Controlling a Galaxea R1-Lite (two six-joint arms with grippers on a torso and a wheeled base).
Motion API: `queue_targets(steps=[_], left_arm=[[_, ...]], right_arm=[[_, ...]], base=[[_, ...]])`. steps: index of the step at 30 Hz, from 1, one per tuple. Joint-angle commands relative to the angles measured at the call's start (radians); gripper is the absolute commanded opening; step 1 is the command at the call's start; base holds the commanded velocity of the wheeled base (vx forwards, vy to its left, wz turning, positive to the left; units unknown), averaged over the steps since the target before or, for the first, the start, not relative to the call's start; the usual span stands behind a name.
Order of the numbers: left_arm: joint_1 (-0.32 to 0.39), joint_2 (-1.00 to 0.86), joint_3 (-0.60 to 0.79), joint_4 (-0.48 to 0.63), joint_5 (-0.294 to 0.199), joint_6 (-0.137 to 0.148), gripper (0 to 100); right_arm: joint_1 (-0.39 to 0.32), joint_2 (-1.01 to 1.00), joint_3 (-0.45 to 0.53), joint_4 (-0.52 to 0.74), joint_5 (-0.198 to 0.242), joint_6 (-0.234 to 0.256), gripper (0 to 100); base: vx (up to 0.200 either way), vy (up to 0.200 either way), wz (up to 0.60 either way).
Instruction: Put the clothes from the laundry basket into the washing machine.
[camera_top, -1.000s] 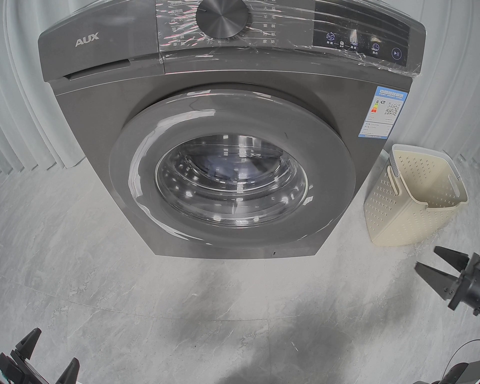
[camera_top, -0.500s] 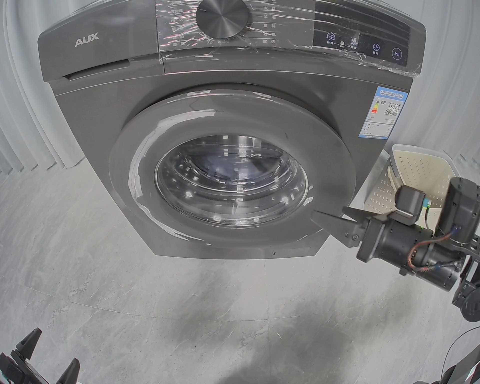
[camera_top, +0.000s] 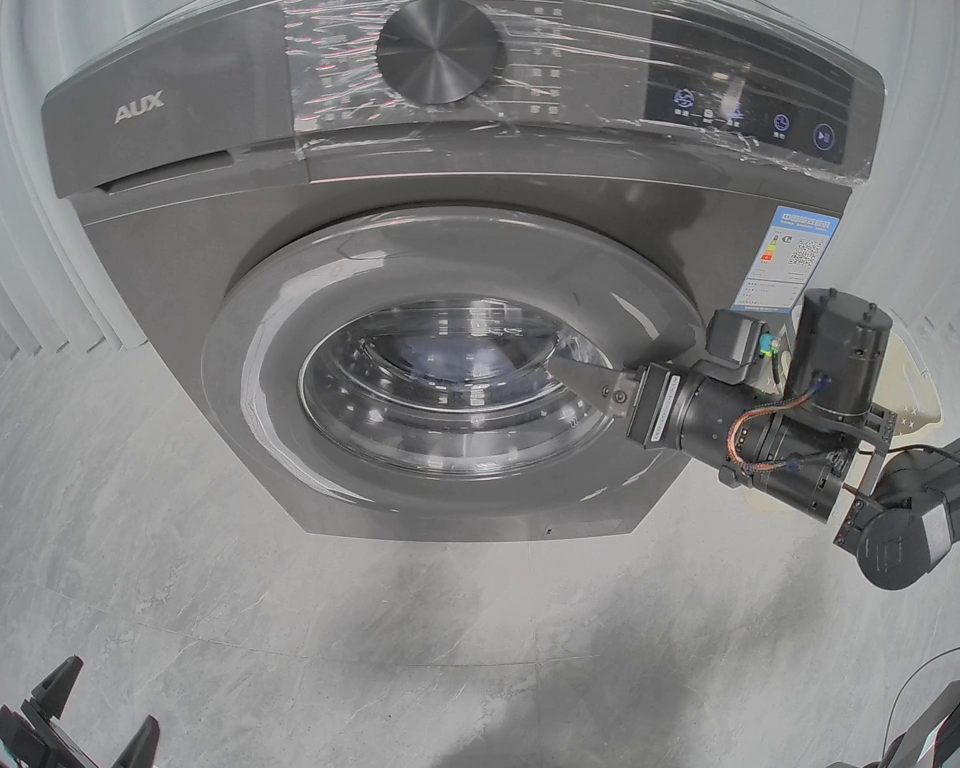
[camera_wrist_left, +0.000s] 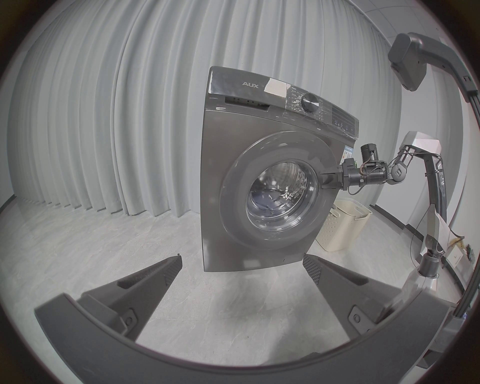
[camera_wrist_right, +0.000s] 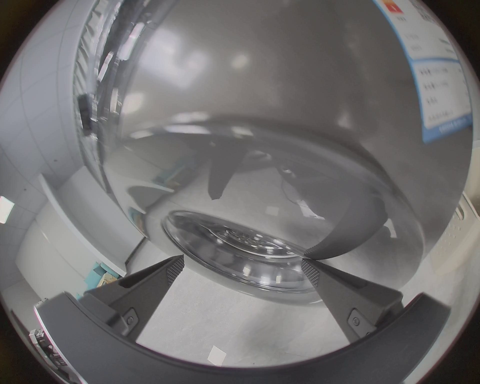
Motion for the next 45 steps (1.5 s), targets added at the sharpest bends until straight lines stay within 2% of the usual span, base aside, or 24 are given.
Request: queue_targets(steps=[1, 3, 4, 5, 6, 7, 9, 11, 12, 14, 17, 20, 24, 26, 28, 29, 30, 35, 36, 37, 38, 39, 42, 45], left_arm=[[0.0, -0.016, 0.0, -0.001, -0.001, -0.004, 100], [0.0, -0.016, 0.0, -0.001, 0.0, -0.005, 100], [0.0, -0.016, 0.0, -0.001, 0.0, -0.005, 100], [0.0, -0.016, 0.0, -0.001, 0.0, -0.007, 100], [0.0, -0.016, 0.0, -0.001, 0.0, -0.007, 100], [0.0, -0.016, 0.0, -0.001, 0.0, -0.008, 100], [0.0, -0.016, 0.0, -0.001, 0.0, -0.007, 100], [0.0, -0.016, 0.0, -0.001, 0.0, -0.005, 100], [0.0, -0.016, 0.0, -0.001, 0.0, -0.005, 100], [0.0, -0.016, 0.0, -0.001, 0.0, -0.005, 100], [0.0, -0.016, 0.0, -0.001, -0.001, -0.005, 100], [0.0, -0.016, 0.0, 0.001, -0.003, -0.004, 100], [0.0, -0.016, 0.0, 0.001, -0.007, -0.004, 100], [0.0, -0.016, -0.001, 0.001, -0.016, -0.004, 100], [0.0, -0.016, -0.001, 0.001, -0.019, -0.004, 100], [0.0, -0.016, -0.001, 0.001, -0.026, -0.004, 100], [0.0, -0.016, -0.001, 0.001, -0.026, -0.004, 100], [0.0, -0.016, -0.001, 0.001, -0.026, -0.004, 100], [0.0, -0.016, -0.001, 0.001, -0.026, -0.004, 100], [0.0, -0.016, -0.001, 0.001, -0.026, -0.005, 100], [0.0, -0.016, -0.001, 0.001, -0.026, -0.005, 100], [0.0, -0.016, -0.001, 0.001, -0.026, -0.005, 100], [0.0, -0.016, -0.003, 0.001, -0.035, -0.007, 100], [0.0, -0.016, -0.003, 0.001, -0.038, -0.007, 100]], right_arm=[[-0.017, 0.022, -0.006, -0.094, -0.065, -0.009, 100], [0.024, -0.018, 0.126, -0.139, -0.056, -0.022, 100], [0.024, -0.018, 0.126, -0.139, -0.056, -0.022, 100], [0.107, -0.092, 0.255, -0.179, -0.027, -0.033, 100], [0.13, -0.112, 0.29, -0.188, -0.014, -0.035, 100], [0.211, -0.209, 0.427, -0.186, 0.03, -0.039, 100], [0.271, -0.302, 0.533, -0.186, 0.044, -0.056, 100], [0.286, -0.334, 0.571, -0.186, 0.048, -0.065, 100], [0.291, -0.426, 0.668, -0.196, 0.073, -0.088, 100], [0.273, -0.498, 0.735, -0.199, 0.113, -0.101, 100], [0.239, -0.577, 0.777, -0.186, 0.124, -0.111, 100], [0.092, -0.702, 0.789, -0.142, 0.121, -0.156, 100], [-0.149, -0.859, 0.8, -0.025, 0.121, -0.257, 100], [-0.24, -0.972, 0.8, 0.068, 0.121, -0.279, 100], [-0.266, -1.015, 0.796, 0.107, 0.121, -0.28, 100], [-0.33, -1.123, 0.783, 0.215, 0.121, -0.286, 100], [-0.363, -1.187, 0.772, 0.288, 0.122, -0.286, 100], [-0.473, -1.426, 0.754, 0.576, 0.124, -0.288, 100], [-0.476, -1.434, 0.754, 0.582, 0.125, -0.289, 100], [-0.524, -1.52, 0.757, 0.67, 0.133, -0.297, 100], [-0.524, -1.52, 0.757, 0.67, 0.133, -0.297, 100], [-0.554, -1.595, 0.761, 0.734, 0.139, -0.309, 100], [-0.564, -1.681, 0.784, 0.798, 0.145, -0.312, 100], [-0.579, -1.693, 0.83, 0.817, 0.139, -0.308, 100]], base=[[0.0, 0.0, 0.0], [0.0, 0.0, 0.0], [0.0, 0.0, 0.0], [0.0, 0.0, 0.0], [0.0, 0.0, 0.0], [0.0, 0.0, 0.0], [0.0, 0.0, 0.0], [0.0, 0.0, 0.0], [0.0, 0.0, 0.0], [0.0, 0.0, 0.0], [0.0, 0.0, 0.0], [0.0, 0.0, 0.0], [0.0, 0.0, 0.0], [0.0, 0.0, 0.0], [0.0, 0.0, 0.0], [0.0, 0.0, 0.0], [0.0, 0.0, 0.0], [0.0, 0.0, 0.0], [0.0, 0.0, 0.0], [0.0, 0.0, 0.0], [0.0, 0.0, 0.0], [0.0, 0.0, 0.0], [0.0, 0.0, 0.0], [0.0, 0.0, 0.0]])
